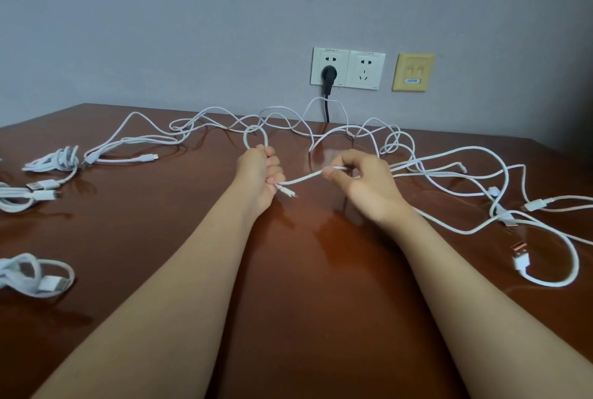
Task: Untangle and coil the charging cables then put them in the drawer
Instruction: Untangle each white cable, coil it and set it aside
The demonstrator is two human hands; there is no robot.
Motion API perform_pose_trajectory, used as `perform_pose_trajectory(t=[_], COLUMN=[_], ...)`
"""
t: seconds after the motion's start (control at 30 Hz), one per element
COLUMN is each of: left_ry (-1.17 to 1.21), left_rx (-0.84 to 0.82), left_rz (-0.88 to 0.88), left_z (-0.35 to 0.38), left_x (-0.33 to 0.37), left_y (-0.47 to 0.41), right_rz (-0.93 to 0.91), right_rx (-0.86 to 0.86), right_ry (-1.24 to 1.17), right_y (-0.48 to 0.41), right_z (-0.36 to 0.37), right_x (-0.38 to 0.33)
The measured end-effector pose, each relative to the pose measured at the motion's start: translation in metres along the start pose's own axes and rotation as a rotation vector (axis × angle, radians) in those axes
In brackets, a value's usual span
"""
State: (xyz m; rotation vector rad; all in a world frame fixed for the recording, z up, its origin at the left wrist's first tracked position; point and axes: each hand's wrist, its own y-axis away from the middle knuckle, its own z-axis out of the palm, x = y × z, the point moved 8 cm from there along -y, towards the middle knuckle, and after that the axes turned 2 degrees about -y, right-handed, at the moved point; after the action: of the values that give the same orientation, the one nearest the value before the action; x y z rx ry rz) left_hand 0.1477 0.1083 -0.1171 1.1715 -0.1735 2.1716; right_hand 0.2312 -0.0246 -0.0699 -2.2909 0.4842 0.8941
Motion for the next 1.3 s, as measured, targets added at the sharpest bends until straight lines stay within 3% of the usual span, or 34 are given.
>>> perform_pose_trajectory(t=[0.07, 0.17, 0.3, 0.5, 0.63, 0.87, 1.0, 1.2, 1.3], left_ry=[-0.260, -0.637, -0.873, -0.730, -0.752, -0.546, -0.469, -0.771, -0.897], left_rx=[0.005, -0.054, -0.249, -0.508, -0.559, -0.546, -0.484, -0.340, -0.357], left_rz=[0.002, 0.008, -0.026, -0.168, -0.197, -0.188, -0.151, -0.021, 0.026], left_z=[0.004, 0.016, 0.035, 0.043, 0.044, 0.045, 0.036, 0.034, 0.040], left_x=[-0.004, -0.011, -0.025, -0.036, -0.036, -0.035, -0.024, -0.021, -0.024], left_y=[0.004, 0.012, 0.019, 0.026, 0.033, 0.030, 0.024, 0.021, 0.024], right_rz=[0.028, -0.012, -0.036, 0.007, 0.015, 0.056, 0.080, 0.008, -0.062], right_rx=[-0.016, 0.007, 0.085, 0.223, 0.155, 0.031, 0.035, 0.270, 0.281], right_ry=[-0.177, -0.234, -0.263, -0.216, -0.171, -0.288, -0.143, -0.101, -0.004], right_y=[0.000, -0.001, -0.002, -0.005, -0.005, -0.004, -0.005, -0.007, -0.006], right_z=[0.002, 0.004, 0.002, -0.011, -0.007, 0.008, 0.007, -0.017, -0.023], right_x=[-0.001, -0.005, -0.008, 0.001, 0.001, 0.011, 0.019, 0.010, -0.001])
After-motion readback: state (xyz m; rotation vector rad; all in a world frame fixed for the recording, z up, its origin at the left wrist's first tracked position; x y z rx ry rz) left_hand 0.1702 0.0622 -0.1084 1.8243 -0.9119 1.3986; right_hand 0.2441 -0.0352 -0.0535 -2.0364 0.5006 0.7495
